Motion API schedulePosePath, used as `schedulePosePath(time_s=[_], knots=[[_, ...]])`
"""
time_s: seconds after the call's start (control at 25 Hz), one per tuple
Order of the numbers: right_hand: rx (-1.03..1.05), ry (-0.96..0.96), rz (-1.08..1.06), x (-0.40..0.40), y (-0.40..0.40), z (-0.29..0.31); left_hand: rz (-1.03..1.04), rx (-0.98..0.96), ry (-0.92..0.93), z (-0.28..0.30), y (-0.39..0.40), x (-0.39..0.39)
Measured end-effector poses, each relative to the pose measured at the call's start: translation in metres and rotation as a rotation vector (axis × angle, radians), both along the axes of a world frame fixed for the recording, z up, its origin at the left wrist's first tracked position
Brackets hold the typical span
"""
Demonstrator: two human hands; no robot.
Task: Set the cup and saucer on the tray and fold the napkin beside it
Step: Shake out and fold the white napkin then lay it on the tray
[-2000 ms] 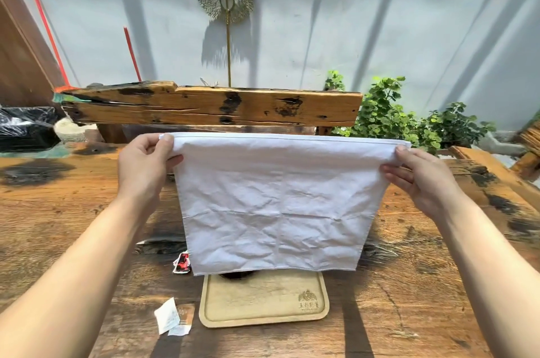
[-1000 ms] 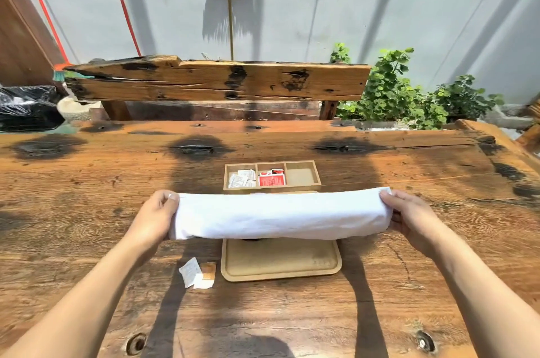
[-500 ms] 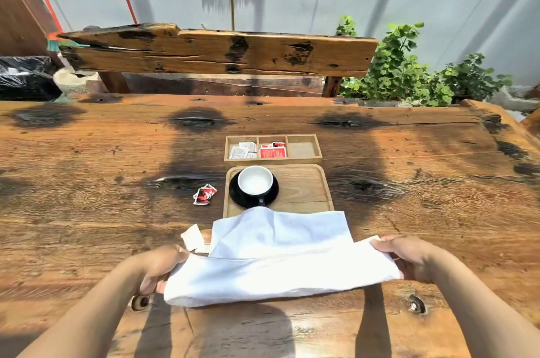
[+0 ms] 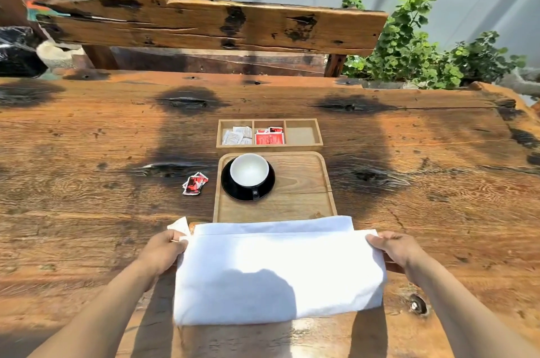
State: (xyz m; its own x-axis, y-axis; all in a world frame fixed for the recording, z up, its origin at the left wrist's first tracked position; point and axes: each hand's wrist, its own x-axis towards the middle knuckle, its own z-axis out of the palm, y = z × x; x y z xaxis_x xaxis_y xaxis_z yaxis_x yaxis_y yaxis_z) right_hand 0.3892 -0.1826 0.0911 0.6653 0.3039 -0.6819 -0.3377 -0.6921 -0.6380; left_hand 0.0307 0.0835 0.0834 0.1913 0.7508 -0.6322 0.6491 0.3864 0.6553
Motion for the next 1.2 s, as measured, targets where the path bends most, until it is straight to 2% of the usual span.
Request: schedulePosePath(time_s=[0.24,0.36,0.68,0.84,0.92,1.04,1.2], knots=[[-0.043,-0.109,0.001,0.012,0.022,-0.029,0.150,0.050,-0.033,-0.035,0.017,0.013],[-0.124,-0.161,0.012,0.016,0.033,-0.046,0.207,0.102,0.007,-0.049,0.022,0.020],[-0.278,-0.364,0.089,0.019,0.054,-0.077,0.125,0.194,0.287,-0.069,0.023,0.026],[-0.310,-0.452,0.182,0.020,0.061,-0.081,0.067,0.145,0.306,-0.071,0.019,0.031],[-0.191,-0.321,0.014,0.022,0.066,-0.080,0.075,0.082,0.281,-0.070,0.020,0.033],[0.035,0.033,-0.255,0.023,0.071,-0.076,0.190,-0.013,0.149,-0.063,0.021,0.037],[-0.036,0.250,-0.147,0.031,0.067,-0.070,0.251,-0.048,0.028,-0.054,0.021,0.035]])
